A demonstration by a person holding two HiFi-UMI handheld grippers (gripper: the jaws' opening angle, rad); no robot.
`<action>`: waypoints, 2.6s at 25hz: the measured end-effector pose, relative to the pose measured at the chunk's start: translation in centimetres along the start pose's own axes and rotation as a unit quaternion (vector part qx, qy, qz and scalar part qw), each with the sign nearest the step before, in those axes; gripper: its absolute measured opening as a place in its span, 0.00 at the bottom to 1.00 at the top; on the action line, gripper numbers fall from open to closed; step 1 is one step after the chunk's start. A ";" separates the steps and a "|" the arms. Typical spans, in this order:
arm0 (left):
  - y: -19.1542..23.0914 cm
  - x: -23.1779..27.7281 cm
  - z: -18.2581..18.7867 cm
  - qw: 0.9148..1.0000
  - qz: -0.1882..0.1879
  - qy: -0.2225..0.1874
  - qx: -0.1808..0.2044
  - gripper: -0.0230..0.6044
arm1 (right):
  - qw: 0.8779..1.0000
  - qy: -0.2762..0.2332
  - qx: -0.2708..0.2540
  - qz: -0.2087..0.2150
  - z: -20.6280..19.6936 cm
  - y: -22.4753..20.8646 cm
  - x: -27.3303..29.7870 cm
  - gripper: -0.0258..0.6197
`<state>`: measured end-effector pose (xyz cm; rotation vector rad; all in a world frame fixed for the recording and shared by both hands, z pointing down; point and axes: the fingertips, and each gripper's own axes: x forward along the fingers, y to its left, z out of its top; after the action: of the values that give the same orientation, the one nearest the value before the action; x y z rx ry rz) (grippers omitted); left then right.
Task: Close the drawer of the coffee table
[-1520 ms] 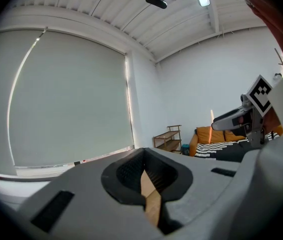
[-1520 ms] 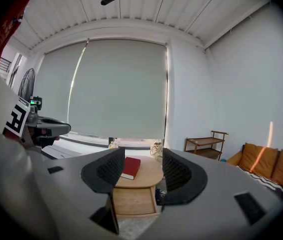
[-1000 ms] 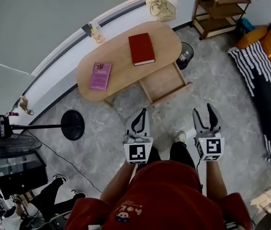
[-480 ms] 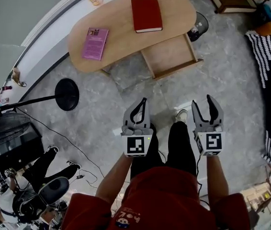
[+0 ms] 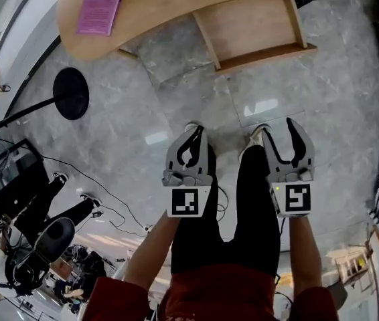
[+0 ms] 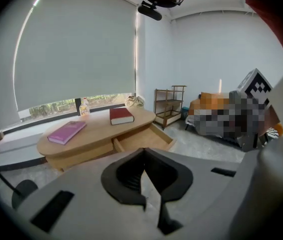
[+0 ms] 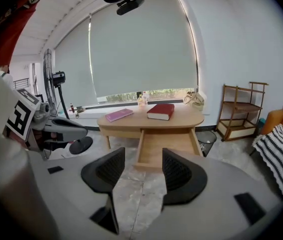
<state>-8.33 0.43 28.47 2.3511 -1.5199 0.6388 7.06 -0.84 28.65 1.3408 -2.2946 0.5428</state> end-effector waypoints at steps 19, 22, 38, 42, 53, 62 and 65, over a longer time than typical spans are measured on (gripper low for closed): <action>-0.4 13.4 -27.7 0.995 -0.066 0.018 0.076 0.05 | 0.998 0.022 -0.057 0.000 -26.4 -3.7 15.7 0.38; 1.2 16.5 -30.0 0.996 -0.050 -0.006 0.076 0.05 | 0.997 -0.009 -0.071 -0.003 -27.8 -5.3 19.2 0.38; 6.4 27.6 -32.7 0.983 0.020 -0.173 0.060 0.05 | 0.982 -0.181 -0.041 0.030 -29.1 -8.9 28.1 0.38; 6.5 27.1 -32.7 0.984 0.032 -0.172 0.042 0.05 | 0.980 -0.188 -0.063 0.008 -28.4 -9.1 27.3 0.38; 6.8 27.8 -31.6 0.980 0.031 -0.190 0.048 0.05 | 0.973 -0.217 -0.071 -0.011 -26.0 -9.2 27.7 0.39; 6.5 28.3 -31.4 0.980 0.022 -0.194 0.041 0.05 | 0.962 -0.256 -0.089 -0.037 -22.9 -9.8 27.2 0.44; 6.2 28.2 -31.3 0.981 0.017 -0.192 0.037 0.05 | 0.960 -0.263 -0.085 -0.048 -22.1 -10.2 26.9 0.48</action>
<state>-10.81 -10.40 69.57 2.6236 -1.7181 0.2590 7.78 -13.03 62.79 1.6468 -2.5869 -0.0624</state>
